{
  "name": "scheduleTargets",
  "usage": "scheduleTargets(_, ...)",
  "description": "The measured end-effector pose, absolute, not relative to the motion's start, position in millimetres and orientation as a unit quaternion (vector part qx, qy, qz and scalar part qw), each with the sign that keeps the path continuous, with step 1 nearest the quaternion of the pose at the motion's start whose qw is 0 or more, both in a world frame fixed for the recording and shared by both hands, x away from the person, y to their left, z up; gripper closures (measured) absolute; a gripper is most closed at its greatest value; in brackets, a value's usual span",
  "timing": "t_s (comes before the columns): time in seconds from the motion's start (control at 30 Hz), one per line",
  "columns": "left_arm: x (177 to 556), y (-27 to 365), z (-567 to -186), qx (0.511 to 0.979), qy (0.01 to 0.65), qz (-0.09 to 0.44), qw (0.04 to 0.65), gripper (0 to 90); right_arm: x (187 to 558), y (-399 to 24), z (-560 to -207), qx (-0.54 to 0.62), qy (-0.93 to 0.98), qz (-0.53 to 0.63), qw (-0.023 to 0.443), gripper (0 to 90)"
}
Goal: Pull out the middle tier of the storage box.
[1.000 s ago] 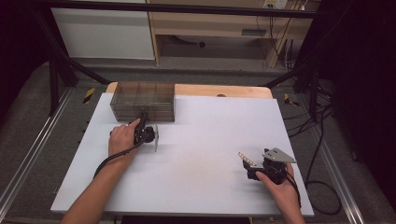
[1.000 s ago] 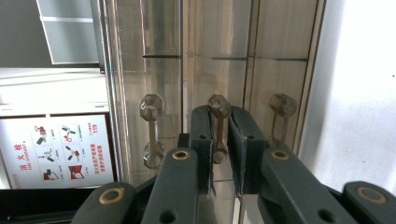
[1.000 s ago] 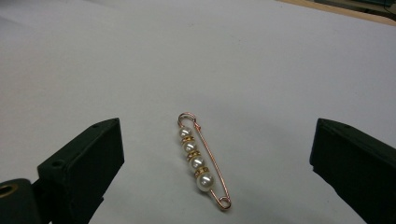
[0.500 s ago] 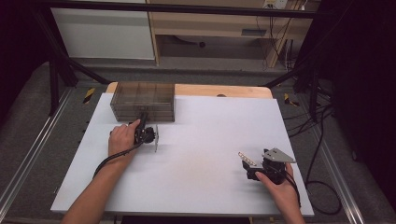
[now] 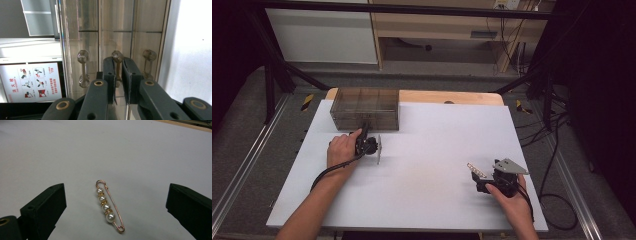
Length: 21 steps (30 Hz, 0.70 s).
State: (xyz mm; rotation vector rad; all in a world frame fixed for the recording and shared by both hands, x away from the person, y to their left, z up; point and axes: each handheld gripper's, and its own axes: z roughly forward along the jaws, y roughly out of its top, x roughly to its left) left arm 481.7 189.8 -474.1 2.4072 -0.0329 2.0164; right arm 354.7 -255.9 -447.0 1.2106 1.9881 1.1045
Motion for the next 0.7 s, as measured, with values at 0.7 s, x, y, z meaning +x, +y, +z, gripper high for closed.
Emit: scheduleTargets(0.7,459.5,189.0,-475.1,0.767,-0.011,0.641,0.001,81.7,353.4,-255.4,-445.3,0.45,0.739,0.416,0.282,3.3)
